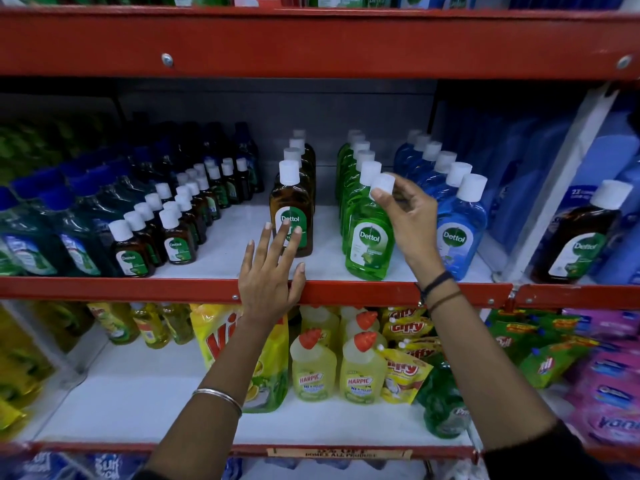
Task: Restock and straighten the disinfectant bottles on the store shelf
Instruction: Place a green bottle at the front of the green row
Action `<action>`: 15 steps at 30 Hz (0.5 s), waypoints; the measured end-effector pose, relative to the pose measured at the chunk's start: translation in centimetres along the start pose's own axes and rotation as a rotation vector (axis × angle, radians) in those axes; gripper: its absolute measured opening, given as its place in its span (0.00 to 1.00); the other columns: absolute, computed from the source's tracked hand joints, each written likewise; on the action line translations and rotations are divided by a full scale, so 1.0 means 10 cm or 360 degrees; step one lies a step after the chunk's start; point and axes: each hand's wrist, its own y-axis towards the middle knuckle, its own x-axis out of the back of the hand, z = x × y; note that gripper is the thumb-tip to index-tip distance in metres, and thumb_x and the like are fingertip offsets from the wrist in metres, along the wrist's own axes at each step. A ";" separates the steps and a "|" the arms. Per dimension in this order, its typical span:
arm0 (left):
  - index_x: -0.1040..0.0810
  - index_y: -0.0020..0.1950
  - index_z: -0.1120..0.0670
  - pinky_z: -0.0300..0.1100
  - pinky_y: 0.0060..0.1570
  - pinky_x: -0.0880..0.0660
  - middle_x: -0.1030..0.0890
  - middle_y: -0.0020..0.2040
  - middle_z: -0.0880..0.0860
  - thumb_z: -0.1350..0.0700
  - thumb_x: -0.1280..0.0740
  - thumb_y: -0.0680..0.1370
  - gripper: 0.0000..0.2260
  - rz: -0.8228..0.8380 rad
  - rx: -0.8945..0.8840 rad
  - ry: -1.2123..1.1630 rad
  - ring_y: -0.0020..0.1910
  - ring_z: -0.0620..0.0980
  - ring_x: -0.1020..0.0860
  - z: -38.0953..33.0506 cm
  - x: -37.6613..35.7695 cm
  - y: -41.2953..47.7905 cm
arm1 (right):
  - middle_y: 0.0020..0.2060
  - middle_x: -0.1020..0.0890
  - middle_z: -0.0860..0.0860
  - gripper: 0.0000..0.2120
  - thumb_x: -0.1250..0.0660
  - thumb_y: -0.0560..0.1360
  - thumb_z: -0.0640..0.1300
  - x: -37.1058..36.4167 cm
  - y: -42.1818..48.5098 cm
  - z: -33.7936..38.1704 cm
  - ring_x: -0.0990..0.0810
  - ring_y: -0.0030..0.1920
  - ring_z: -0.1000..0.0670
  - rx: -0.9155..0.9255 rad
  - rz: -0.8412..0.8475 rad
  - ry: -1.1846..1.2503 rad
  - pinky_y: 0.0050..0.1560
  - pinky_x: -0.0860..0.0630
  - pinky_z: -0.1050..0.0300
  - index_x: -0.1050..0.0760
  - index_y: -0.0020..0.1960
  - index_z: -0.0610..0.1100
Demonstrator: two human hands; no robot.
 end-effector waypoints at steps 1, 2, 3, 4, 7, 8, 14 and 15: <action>0.41 0.77 0.49 0.56 0.70 0.36 0.32 0.75 0.54 0.47 0.46 0.81 0.24 0.0003 0.0000 0.0001 0.76 0.55 0.37 0.00 0.00 0.00 | 0.49 0.16 0.48 0.14 0.28 0.71 0.42 -0.01 -0.01 -0.02 0.18 0.50 0.51 0.0003 0.0010 -0.0022 0.56 0.21 0.52 0.22 0.57 0.45; 0.40 0.77 0.49 0.56 0.70 0.37 0.32 0.75 0.54 0.47 0.46 0.81 0.24 0.0004 0.0001 0.0002 0.76 0.55 0.37 0.00 0.00 0.00 | 0.50 0.16 0.46 0.16 0.28 0.71 0.43 -0.02 -0.01 -0.03 0.18 0.50 0.50 0.0013 0.0016 -0.0052 0.56 0.21 0.52 0.22 0.58 0.43; 0.40 0.77 0.49 0.56 0.71 0.37 0.32 0.75 0.54 0.47 0.46 0.81 0.24 0.0004 0.0004 0.0000 0.76 0.55 0.37 0.00 0.00 0.00 | 0.51 0.16 0.45 0.17 0.28 0.71 0.44 -0.03 -0.02 -0.03 0.18 0.51 0.50 0.0026 0.0016 -0.0085 0.56 0.21 0.52 0.22 0.59 0.42; 0.40 0.77 0.49 0.56 0.71 0.37 0.32 0.75 0.54 0.47 0.46 0.81 0.24 0.0004 0.0008 -0.0001 0.76 0.55 0.37 0.00 0.00 0.00 | 0.52 0.16 0.45 0.18 0.28 0.71 0.45 -0.05 -0.03 -0.03 0.18 0.51 0.50 0.0036 0.0010 -0.0116 0.56 0.21 0.53 0.22 0.60 0.42; 0.40 0.77 0.49 0.56 0.70 0.36 0.33 0.75 0.54 0.47 0.47 0.81 0.24 0.0029 0.0017 0.0003 0.76 0.55 0.37 -0.01 0.01 0.00 | 0.52 0.17 0.49 0.19 0.28 0.72 0.46 -0.05 -0.07 0.00 0.19 0.50 0.54 0.0062 0.0004 -0.0187 0.54 0.22 0.61 0.23 0.61 0.43; 0.39 0.77 0.49 0.56 0.70 0.36 0.33 0.75 0.54 0.47 0.47 0.81 0.24 0.0038 0.0021 0.0000 0.76 0.55 0.37 -0.01 0.01 0.00 | 0.52 0.18 0.50 0.19 0.29 0.72 0.46 -0.05 -0.08 0.01 0.19 0.50 0.56 0.0077 0.0019 -0.0215 0.53 0.22 0.63 0.23 0.61 0.42; 0.37 0.76 0.51 0.58 0.69 0.34 0.32 0.75 0.55 0.47 0.46 0.81 0.24 0.0086 0.0032 -0.0012 0.76 0.55 0.37 -0.04 0.05 0.01 | 0.55 0.19 0.50 0.20 0.31 0.74 0.44 0.27 -0.25 0.12 0.20 0.54 0.57 0.0202 -0.0063 -0.0273 0.57 0.24 0.63 0.27 0.65 0.43; 0.36 0.76 0.52 0.58 0.69 0.34 0.32 0.75 0.55 0.48 0.46 0.81 0.24 0.0085 0.0033 -0.0018 0.76 0.56 0.37 -0.05 0.04 0.01 | 0.55 0.19 0.49 0.19 0.32 0.75 0.44 0.36 -0.29 0.15 0.20 0.54 0.55 0.0256 -0.0132 -0.0286 0.57 0.24 0.63 0.27 0.64 0.43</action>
